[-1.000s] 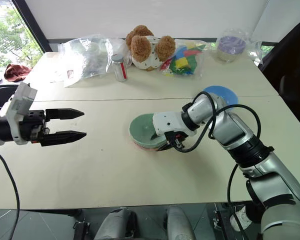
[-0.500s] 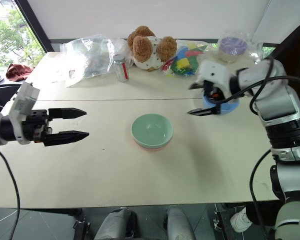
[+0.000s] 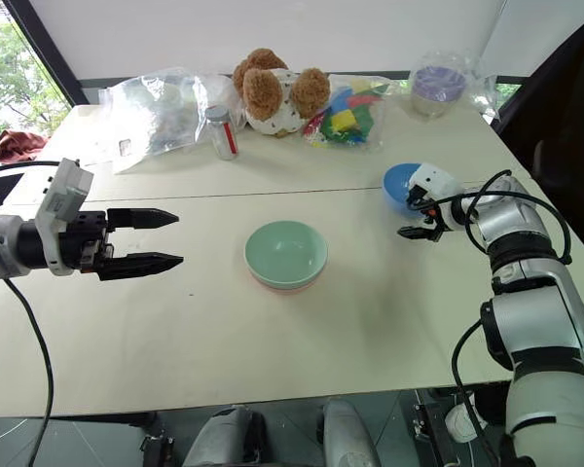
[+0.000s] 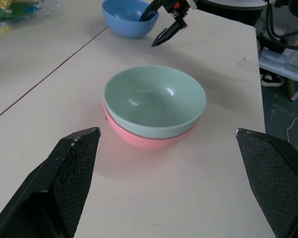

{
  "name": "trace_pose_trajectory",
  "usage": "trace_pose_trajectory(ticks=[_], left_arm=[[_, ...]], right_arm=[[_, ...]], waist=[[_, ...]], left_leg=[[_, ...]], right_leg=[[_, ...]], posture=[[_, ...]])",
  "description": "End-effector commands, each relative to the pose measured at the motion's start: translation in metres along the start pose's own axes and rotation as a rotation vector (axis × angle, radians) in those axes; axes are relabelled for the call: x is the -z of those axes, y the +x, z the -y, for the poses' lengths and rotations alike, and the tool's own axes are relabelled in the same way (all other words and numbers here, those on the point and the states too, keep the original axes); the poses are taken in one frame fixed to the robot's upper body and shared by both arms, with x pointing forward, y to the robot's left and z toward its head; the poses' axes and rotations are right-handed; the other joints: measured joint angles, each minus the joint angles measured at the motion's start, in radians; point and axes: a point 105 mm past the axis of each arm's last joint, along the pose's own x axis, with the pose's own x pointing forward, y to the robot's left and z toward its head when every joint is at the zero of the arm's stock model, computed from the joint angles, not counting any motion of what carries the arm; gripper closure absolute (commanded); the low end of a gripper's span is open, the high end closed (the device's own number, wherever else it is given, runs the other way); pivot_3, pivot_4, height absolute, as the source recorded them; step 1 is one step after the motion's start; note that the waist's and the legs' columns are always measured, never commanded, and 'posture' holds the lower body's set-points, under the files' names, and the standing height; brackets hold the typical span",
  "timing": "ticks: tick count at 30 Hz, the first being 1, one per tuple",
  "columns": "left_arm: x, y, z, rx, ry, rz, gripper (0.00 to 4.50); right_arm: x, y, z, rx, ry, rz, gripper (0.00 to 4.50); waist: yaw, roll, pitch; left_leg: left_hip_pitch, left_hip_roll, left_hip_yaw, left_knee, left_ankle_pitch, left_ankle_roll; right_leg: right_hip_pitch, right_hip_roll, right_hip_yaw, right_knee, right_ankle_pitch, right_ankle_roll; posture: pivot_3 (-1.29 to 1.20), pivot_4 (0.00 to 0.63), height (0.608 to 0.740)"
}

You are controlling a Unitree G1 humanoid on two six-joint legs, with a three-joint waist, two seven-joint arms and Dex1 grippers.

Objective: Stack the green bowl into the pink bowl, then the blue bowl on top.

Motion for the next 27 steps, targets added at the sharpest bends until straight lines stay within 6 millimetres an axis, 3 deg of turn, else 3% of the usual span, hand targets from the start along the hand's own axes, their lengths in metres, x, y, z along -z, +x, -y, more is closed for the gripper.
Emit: trace_pose_trajectory(ticks=[1, 5, 8, 11, 15, 19, 24, 27], left_arm=[[-0.010, -0.005, 0.002, -0.022, 0.051, 0.017, 0.00], [-0.010, -0.006, 0.002, -0.032, 0.050, 0.019, 0.00], [-0.010, -0.007, 0.002, -0.036, 0.051, 0.018, 0.00], [-0.011, -0.007, 0.001, -0.036, 0.051, 0.019, 0.00], [-0.011, -0.006, 0.000, -0.028, 0.050, 0.017, 0.00], [-0.013, -0.005, -0.002, -0.019, 0.053, 0.018, 0.00], [-0.014, -0.004, -0.003, -0.010, 0.058, 0.016, 0.00], [-0.015, -0.004, -0.004, -0.009, 0.060, 0.013, 0.00]], right_arm=[[-0.016, -0.004, 0.009, 0.030, -0.040, 0.038, 2.37], [-0.025, -0.005, 0.009, 0.018, -0.090, 0.048, 4.43], [-0.039, -0.013, 0.011, -0.002, -0.187, 0.065, 4.43], [-0.067, -0.025, 0.003, -0.081, -0.303, 0.148, 4.43], [-0.112, -0.052, -0.044, -0.291, -0.516, 0.321, 4.43], [-0.141, -0.072, -0.096, -0.433, -0.655, 0.438, 4.43], [-0.147, -0.083, -0.148, -0.608, -0.736, 0.492, 4.43], [-0.146, -0.079, -0.164, -0.659, -0.767, 0.492, 4.43]], waist=[[0.000, 0.000, 0.000], [0.002, 0.000, 0.000], [0.001, 0.000, 0.000], [0.001, 0.001, 0.000], [0.001, 0.001, 0.001], [0.006, 0.001, 0.001], [0.014, 0.000, 0.000], [0.021, 0.000, 0.000]], left_leg=[[0.000, 0.000, 0.000, 0.000, 0.000, 0.000], [0.000, 0.000, 0.000, 0.000, 0.000, 0.000], [0.000, 0.000, 0.000, 0.000, 0.000, 0.000], [0.000, 0.000, 0.000, 0.000, 0.000, 0.000], [0.000, 0.000, -0.001, -0.001, 0.000, 0.000], [-0.001, 0.001, -0.003, -0.001, -0.003, 0.005], [-0.001, 0.000, -0.003, 0.001, -0.003, 0.006], [-0.001, -0.001, -0.003, 0.001, -0.004, 0.006]], right_leg=[[0.000, 0.000, 0.000, 0.000, 0.000, 0.000], [0.000, 0.000, 0.000, 0.000, 0.000, 0.000], [0.000, -0.001, 0.000, 0.000, 0.000, 0.000], [0.000, -0.001, 0.000, 0.000, 0.000, 0.000], [0.000, 0.000, -0.001, 0.001, 0.000, 0.000], [0.000, 0.000, -0.002, 0.001, 0.000, 0.000], [0.001, -0.002, -0.003, 0.001, 0.000, 0.000], [0.001, -0.002, -0.003, 0.001, 0.000, 0.000]], posture=[[0.00, 0.150, 0.740], [0.00, 0.150, 0.740], [0.00, 0.150, 0.740], [0.00, 0.150, 0.740], [0.00, 0.150, 0.740], [0.00, 0.150, 0.740], [0.00, 0.150, 0.740], [0.00, 0.150, 0.740]])
